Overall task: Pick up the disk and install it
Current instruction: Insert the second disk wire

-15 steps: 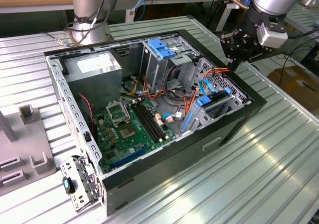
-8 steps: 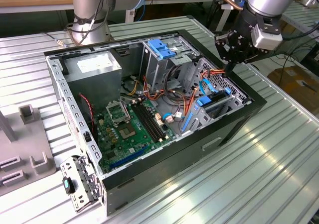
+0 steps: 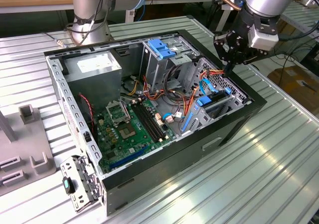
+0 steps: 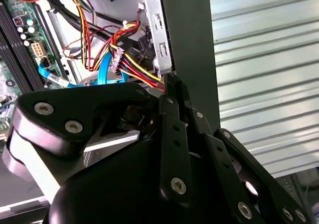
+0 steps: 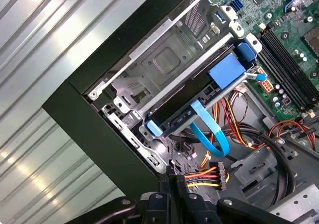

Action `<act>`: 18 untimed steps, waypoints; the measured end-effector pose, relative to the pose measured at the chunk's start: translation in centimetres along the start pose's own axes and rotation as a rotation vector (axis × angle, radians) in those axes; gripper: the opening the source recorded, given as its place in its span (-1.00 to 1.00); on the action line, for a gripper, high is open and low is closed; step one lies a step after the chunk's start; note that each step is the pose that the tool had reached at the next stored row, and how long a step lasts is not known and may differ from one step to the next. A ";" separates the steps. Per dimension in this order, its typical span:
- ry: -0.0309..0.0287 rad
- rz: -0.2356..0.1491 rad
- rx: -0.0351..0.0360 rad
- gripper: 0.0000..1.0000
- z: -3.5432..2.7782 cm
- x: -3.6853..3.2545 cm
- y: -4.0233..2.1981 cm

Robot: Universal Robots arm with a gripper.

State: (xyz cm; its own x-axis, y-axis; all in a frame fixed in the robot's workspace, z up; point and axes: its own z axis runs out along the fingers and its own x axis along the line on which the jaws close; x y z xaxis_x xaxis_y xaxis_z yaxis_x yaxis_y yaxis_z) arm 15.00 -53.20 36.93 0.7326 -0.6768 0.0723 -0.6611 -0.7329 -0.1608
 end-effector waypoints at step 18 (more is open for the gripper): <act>0.0598 0.365 -0.0270 -0.67 0.25 -0.02 0.04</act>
State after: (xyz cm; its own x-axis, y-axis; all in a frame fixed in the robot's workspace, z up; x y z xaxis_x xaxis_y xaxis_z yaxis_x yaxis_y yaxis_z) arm 15.00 -53.20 36.68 0.4374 -0.8964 0.0725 -0.8819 -0.4433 -0.1607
